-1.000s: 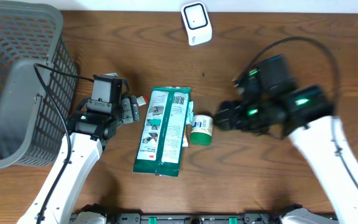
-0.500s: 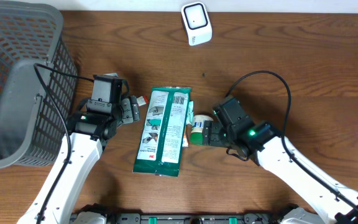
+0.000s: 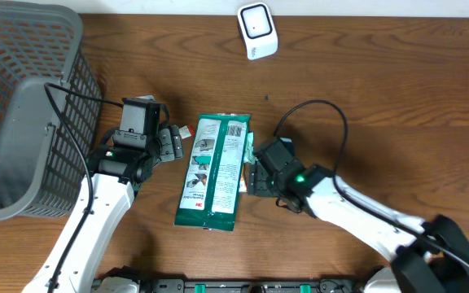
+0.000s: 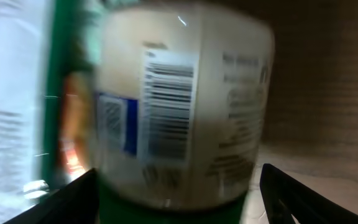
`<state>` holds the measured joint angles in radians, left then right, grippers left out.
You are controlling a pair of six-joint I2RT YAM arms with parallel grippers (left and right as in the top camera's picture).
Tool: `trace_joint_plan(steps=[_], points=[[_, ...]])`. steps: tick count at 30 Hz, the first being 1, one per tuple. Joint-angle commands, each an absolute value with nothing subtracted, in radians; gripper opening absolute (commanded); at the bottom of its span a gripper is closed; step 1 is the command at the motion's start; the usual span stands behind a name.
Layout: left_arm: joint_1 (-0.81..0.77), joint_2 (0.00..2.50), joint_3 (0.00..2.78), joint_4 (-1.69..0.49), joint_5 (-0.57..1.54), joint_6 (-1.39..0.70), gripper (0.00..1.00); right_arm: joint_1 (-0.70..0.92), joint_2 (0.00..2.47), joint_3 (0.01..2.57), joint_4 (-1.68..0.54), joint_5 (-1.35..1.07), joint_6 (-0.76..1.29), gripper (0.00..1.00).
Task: Scan the item barcode
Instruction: 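Reach the right gripper toward the green-lidded Knorr jar, then grasp the Knorr jar with the right gripper and lift it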
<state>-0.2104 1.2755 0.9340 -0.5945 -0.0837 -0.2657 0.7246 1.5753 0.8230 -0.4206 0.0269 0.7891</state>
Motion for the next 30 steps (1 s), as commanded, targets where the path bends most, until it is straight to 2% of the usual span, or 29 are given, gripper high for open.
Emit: trace_joint_plan(steps=[1, 6, 14, 20, 30], points=[[-0.206, 1.28, 0.953, -0.594, -0.086, -0.271, 0.87, 0.732, 1.608, 0.816, -0.418, 0.05, 0.815, 0.75], [-0.206, 1.28, 0.953, -0.594, -0.086, -0.271, 0.87, 0.732, 1.606, 0.819, -0.419, 0.083, 0.813, 0.64], [-0.206, 1.28, 0.953, -0.594, -0.086, -0.271, 0.87, 0.718, 1.569, 0.822, -0.412, 0.083, 0.683, 0.64], [-0.206, 1.28, 0.953, -0.594, -0.086, -0.271, 0.87, 0.714, 1.48, 0.833, -0.43, 0.082, 0.574, 0.47], [-0.206, 1.28, 0.953, -0.594, -0.086, -0.271, 0.88, 0.706, 1.338, 0.84, -0.518, 0.108, 0.492, 0.46]])
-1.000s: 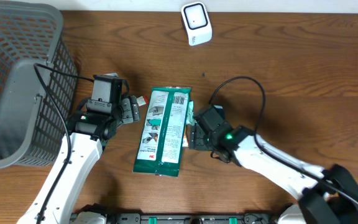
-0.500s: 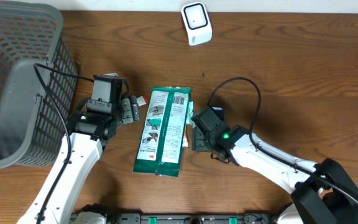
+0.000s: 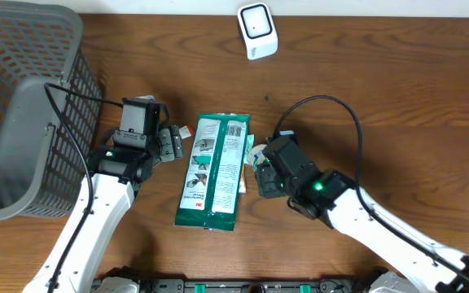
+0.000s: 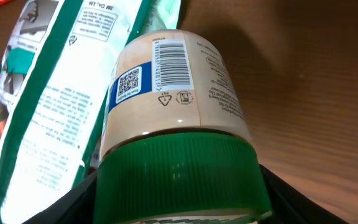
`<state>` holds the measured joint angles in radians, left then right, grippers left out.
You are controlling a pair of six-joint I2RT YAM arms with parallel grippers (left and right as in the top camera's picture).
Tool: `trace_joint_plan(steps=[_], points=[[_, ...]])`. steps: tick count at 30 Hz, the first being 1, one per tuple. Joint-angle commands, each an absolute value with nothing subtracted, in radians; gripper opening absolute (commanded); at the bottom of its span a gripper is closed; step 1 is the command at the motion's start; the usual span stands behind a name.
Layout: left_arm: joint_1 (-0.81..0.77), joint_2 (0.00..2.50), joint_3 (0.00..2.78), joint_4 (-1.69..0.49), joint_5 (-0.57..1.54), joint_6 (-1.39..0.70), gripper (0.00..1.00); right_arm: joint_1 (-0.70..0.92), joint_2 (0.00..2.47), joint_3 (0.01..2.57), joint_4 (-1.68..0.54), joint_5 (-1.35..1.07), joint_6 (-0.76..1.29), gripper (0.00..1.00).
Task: Scan the item barcode
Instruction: 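Grasp the Knorr jar with the right gripper and lift it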
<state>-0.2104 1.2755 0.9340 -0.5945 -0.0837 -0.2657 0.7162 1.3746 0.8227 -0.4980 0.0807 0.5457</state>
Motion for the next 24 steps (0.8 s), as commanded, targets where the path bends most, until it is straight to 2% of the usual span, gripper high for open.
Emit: trace_joint_plan(steps=[1, 13, 24], points=[[-0.206, 1.28, 0.953, -0.594, -0.086, -0.271, 0.87, 0.699, 1.332, 0.846, -0.538, 0.107, 0.492, 0.46], [-0.206, 1.28, 0.953, -0.594, -0.086, -0.271, 0.87, 0.54, 1.328, 1.122, -1.014, 0.099, 0.469, 0.47], [-0.206, 1.28, 0.953, -0.594, -0.086, -0.271, 0.87, 0.512, 1.449, 1.131, -1.031, 0.096, 0.47, 0.47]])
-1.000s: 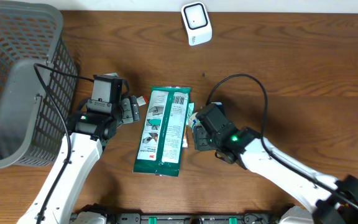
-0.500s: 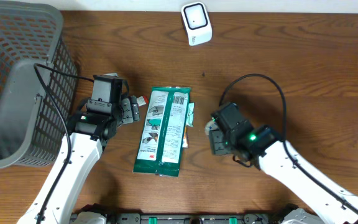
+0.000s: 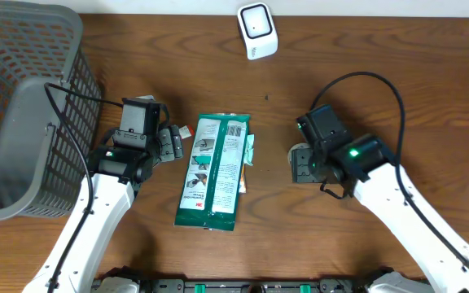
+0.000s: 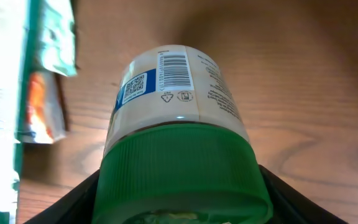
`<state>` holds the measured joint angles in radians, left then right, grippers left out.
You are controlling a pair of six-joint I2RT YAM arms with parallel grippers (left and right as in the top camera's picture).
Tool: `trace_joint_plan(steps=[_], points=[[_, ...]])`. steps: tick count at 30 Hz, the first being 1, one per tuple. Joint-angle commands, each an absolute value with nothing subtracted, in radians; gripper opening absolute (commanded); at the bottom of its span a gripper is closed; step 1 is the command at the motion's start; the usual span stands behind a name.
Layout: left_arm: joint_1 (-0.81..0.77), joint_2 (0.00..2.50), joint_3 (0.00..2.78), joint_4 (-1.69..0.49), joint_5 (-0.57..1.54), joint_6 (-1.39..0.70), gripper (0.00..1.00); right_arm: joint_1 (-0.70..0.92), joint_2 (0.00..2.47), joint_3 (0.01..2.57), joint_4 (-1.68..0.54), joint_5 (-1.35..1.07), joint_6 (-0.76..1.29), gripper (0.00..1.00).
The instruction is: Scan the item barcode
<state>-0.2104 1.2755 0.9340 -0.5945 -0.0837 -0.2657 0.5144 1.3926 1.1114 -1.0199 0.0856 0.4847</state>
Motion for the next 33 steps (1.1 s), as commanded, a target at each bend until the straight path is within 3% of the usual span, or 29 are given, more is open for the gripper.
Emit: trace_joint_plan(steps=[1, 14, 16, 22, 25, 29, 33], points=[[-0.206, 1.28, 0.953, -0.594, -0.086, -0.271, 0.87, 0.512, 1.47, 1.13, -1.034, 0.096, 0.469, 0.47], [-0.206, 1.28, 0.953, -0.594, -0.086, -0.271, 0.87, 0.512, 1.594, 1.131, -1.013, 0.096, 0.469, 0.55], [-0.206, 1.28, 0.953, -0.594, -0.086, -0.271, 0.87, 0.512, 1.594, 1.131, -1.008, 0.096, 0.469, 0.59], [-0.206, 1.28, 0.953, -0.594, -0.086, -0.271, 0.87, 0.512, 1.594, 1.131, -1.006, 0.097, 0.469, 0.87], [-0.206, 1.28, 0.953, -0.594, -0.086, -0.271, 0.87, 0.512, 1.594, 1.13, -1.002, 0.096, 0.469, 0.89], [-0.206, 1.28, 0.953, -0.594, -0.086, -0.271, 0.87, 0.512, 1.594, 1.13, -0.998, 0.097, 0.469, 0.99], [-0.206, 1.28, 0.953, -0.594, -0.086, -0.271, 0.87, 0.512, 1.594, 1.13, -0.976, 0.107, 0.469, 0.99]])
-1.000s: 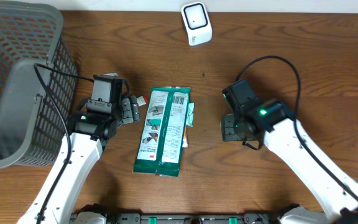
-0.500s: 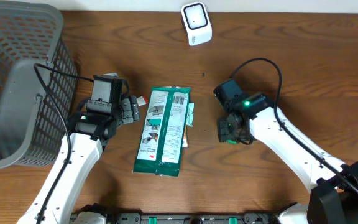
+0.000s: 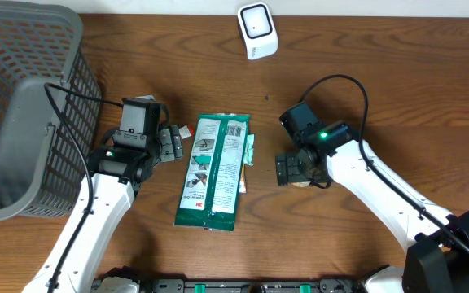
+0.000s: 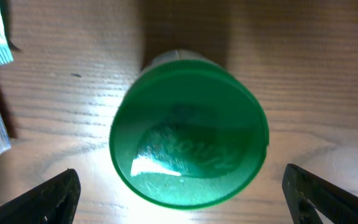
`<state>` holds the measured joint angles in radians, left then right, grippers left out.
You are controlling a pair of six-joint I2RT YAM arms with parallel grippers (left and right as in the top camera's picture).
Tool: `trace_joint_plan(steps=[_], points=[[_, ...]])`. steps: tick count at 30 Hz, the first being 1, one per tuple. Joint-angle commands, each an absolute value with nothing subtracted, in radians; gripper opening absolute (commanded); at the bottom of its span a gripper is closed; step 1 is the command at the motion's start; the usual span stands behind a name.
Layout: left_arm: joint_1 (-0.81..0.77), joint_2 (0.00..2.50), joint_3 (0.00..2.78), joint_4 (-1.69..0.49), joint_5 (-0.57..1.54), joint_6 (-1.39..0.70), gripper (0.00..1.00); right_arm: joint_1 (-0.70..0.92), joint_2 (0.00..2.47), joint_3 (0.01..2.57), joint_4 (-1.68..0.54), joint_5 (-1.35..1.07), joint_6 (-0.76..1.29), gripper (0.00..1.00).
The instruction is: Scan the item barcode
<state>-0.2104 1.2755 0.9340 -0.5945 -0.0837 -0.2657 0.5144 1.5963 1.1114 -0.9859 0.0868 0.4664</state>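
A jar with a green lid (image 4: 188,148) stands upright on the wooden table (image 4: 328,74), seen from straight above in the right wrist view. My right gripper (image 4: 185,199) is open, with one finger (image 4: 48,199) on each side of the lid and clear of it. In the overhead view that gripper (image 3: 293,171) covers the jar, apart from a beige sliver (image 3: 304,184). The white scanner (image 3: 256,31) sits at the table's far edge. My left gripper (image 3: 169,142) rests open, left of the packet, holding nothing.
A green and white packet (image 3: 214,171) lies flat between the two arms. Its edge shows at the left of the right wrist view. A grey wire basket (image 3: 23,106) fills the far left. A small white tag (image 3: 183,130) lies by the left fingers.
The right gripper has let go of the jar's lid and now stands open above it. The jar, held tilted before, now stands upright on the table. The left arm has not moved.
First the right gripper was at the packet's right edge with the jar between its fingers. Then it was shut on the green lid beside the packet. Later it held the jar further right, barcode showing. Now the jar stands upright, released.
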Motion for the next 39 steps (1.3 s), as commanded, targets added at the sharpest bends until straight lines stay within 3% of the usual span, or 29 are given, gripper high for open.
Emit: trace_joint_plan(steps=[1, 8, 39], points=[[-0.206, 1.28, 0.953, -0.594, -0.086, -0.271, 0.88, 0.512, 1.594, 1.13, -0.973, 0.116, 0.469, 0.99], [-0.206, 1.28, 0.953, -0.594, -0.086, -0.271, 0.87, 0.512, 1.594, 1.13, -0.964, 0.183, 0.465, 0.99], [-0.206, 1.28, 0.953, -0.594, -0.086, -0.271, 0.88, 0.512, 1.594, 1.13, -0.909, -0.035, 0.466, 0.99]])
